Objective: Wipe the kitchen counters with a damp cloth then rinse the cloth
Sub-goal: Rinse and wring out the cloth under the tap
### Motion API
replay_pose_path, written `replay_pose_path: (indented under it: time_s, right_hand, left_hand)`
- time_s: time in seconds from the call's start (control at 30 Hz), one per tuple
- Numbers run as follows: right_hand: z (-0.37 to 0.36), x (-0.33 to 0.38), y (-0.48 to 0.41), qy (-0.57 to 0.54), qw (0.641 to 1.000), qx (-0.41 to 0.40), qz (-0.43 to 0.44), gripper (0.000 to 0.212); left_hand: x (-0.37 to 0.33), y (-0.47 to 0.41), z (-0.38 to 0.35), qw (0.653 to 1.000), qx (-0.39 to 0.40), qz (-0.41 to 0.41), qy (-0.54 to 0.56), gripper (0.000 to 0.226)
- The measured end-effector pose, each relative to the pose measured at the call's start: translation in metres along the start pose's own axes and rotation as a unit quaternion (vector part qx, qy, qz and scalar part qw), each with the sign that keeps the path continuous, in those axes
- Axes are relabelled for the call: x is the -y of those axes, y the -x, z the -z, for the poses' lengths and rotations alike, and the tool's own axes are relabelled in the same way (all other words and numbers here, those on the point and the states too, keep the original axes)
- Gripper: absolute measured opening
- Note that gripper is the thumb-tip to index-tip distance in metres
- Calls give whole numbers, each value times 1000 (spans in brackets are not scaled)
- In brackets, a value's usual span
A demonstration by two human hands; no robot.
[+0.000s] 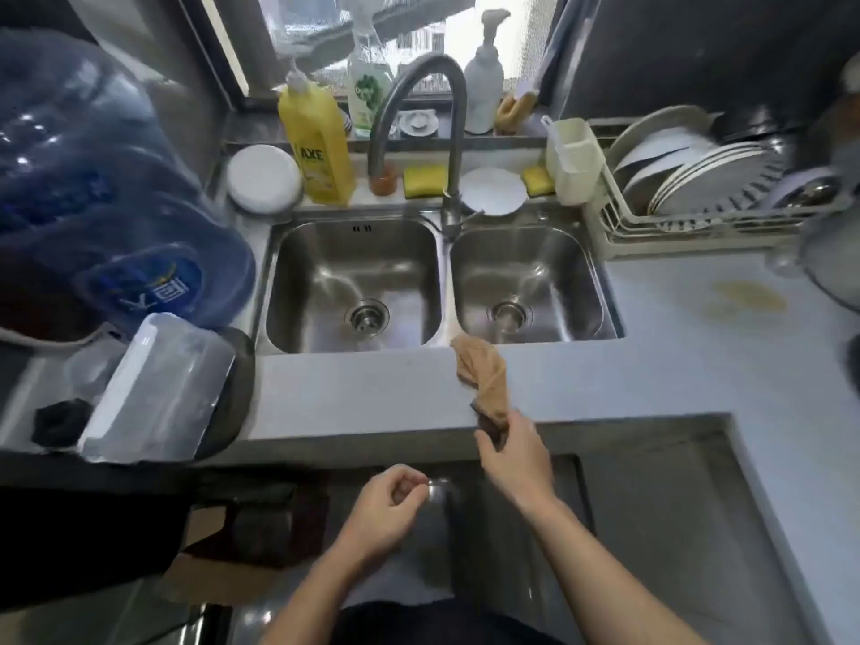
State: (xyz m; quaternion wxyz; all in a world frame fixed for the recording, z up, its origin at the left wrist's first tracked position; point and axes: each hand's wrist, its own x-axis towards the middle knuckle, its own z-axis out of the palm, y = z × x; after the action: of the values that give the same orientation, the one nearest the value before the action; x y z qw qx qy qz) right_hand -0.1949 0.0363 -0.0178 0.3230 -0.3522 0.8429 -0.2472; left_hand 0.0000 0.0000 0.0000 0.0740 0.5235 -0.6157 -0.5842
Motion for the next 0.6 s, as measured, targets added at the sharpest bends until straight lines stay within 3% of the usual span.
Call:
replay_pose_path:
  time_s: [0.07,0.13,0.27,0.37,0.47,0.53,0.6]
  right_hand:
    - [1,15,-43,52,997,-56,-10,41]
    - [1,30,-82,83,994,-41,-50,48]
    - [0,47,-133,90,992,25,-81,32]
    - [4,67,-163,-3,998,13,-68,27]
    - [11,101,-194,-166,984,11,-58,31]
    - [20,126,-209,-239,971,22,-17,33]
    - [28,149,-222,-283,956,67,24,32]
  left_hand:
    - [-4,-28,15,1000,-7,17,-3,7]
    - [-13,-52,30,999,-5,27,-23,6]
    - [-36,-106,51,999,-18,33,-13,6]
    - [-61,-143,58,999,-50,16,8,5]
    - [-100,-180,62,993,-54,50,92,22]
    - [-127,-205,65,954,-11,159,254,34]
    - [-150,-227,68,885,21,213,413,50]
